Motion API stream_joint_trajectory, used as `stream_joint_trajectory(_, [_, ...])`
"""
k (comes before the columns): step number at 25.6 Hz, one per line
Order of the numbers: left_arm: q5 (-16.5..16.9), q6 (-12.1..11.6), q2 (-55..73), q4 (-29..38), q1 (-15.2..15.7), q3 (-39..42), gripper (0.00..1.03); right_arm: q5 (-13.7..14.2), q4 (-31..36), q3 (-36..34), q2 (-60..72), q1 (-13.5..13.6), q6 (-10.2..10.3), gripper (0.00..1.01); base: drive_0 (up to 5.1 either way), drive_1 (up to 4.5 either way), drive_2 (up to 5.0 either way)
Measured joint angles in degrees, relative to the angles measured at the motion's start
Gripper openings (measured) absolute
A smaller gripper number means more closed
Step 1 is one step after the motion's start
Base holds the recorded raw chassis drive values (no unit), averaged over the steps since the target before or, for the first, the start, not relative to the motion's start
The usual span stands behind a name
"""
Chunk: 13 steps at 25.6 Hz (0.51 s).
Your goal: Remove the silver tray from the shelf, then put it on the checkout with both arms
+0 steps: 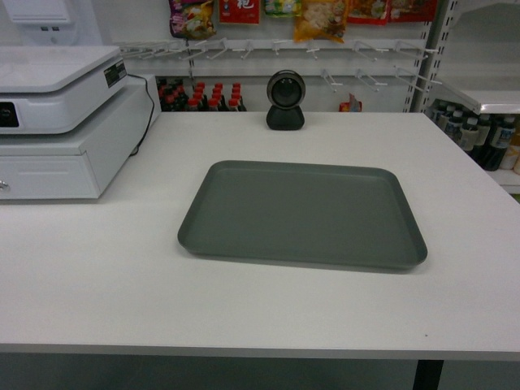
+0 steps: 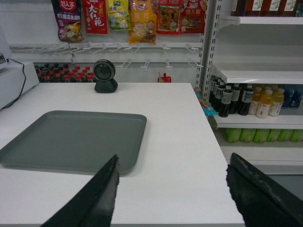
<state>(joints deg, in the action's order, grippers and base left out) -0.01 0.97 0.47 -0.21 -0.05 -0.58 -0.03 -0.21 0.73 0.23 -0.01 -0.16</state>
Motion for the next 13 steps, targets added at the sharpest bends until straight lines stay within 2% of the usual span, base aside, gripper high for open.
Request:
stream_joint_trajectory(1, [0.0,0.0,0.0,0.0,0.0,0.0,0.83,0.0,0.0,0.0,0.0,0.0,0.0,0.79,0.0,0.0,0.0])
stream_joint_trajectory(4, [0.0,0.0,0.0,0.0,0.0,0.0,0.99,0.0,0.0,0.0,0.0,0.0,0.1,1.0,0.0,0.0,0.0])
stream_joint_trajectory(6, [0.0,0.0,0.0,0.0,0.0,0.0,0.98,0.0,0.0,0.0,0.0,0.0,0.1,0.97,0.0,0.0,0.0])
stream_joint_trajectory(13, [0.0,0.0,0.0,0.0,0.0,0.0,0.98,0.0,0.0,0.0,0.0,0.0,0.1,0.98,0.0,0.0,0.0])
